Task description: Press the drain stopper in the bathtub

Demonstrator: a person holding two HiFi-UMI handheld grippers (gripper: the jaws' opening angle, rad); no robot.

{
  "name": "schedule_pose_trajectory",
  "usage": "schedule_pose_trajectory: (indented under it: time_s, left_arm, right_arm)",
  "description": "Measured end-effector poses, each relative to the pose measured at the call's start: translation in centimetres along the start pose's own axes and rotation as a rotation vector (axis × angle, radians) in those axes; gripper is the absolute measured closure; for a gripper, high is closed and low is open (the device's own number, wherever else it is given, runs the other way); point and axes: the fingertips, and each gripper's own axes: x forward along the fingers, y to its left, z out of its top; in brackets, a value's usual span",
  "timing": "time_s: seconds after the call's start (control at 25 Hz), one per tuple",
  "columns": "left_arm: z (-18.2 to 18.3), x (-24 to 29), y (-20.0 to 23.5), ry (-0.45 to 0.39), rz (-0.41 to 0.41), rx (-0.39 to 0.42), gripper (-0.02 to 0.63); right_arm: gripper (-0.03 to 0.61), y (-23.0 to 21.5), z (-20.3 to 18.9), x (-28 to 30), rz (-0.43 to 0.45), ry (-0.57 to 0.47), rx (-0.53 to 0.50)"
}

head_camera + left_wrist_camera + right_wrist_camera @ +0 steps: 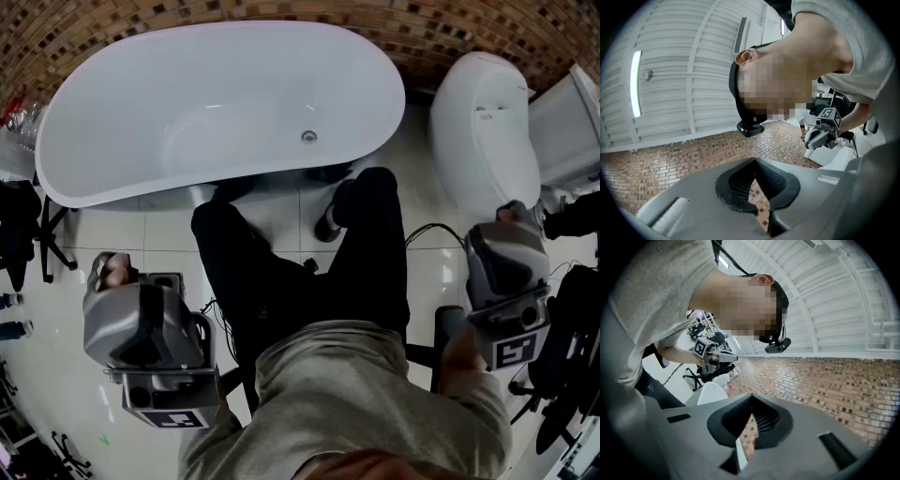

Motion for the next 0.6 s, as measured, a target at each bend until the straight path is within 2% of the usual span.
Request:
schedule_pose_trajectory:
  time_s: [0.24,0.6]
  left_arm:
    - [-2.5,0.2,0.1,0.060,-0.010,-0.041,0.605]
    - [-8.0,1.1,-0.7,0.159,-0.045,-0.108,0.604]
  right_arm:
    - [0.578,0.7,-3.2,1.1,0.008,0.074,0.081]
    - [0.578,2.0,-8.1,2.6,0.042,0.166,0.140]
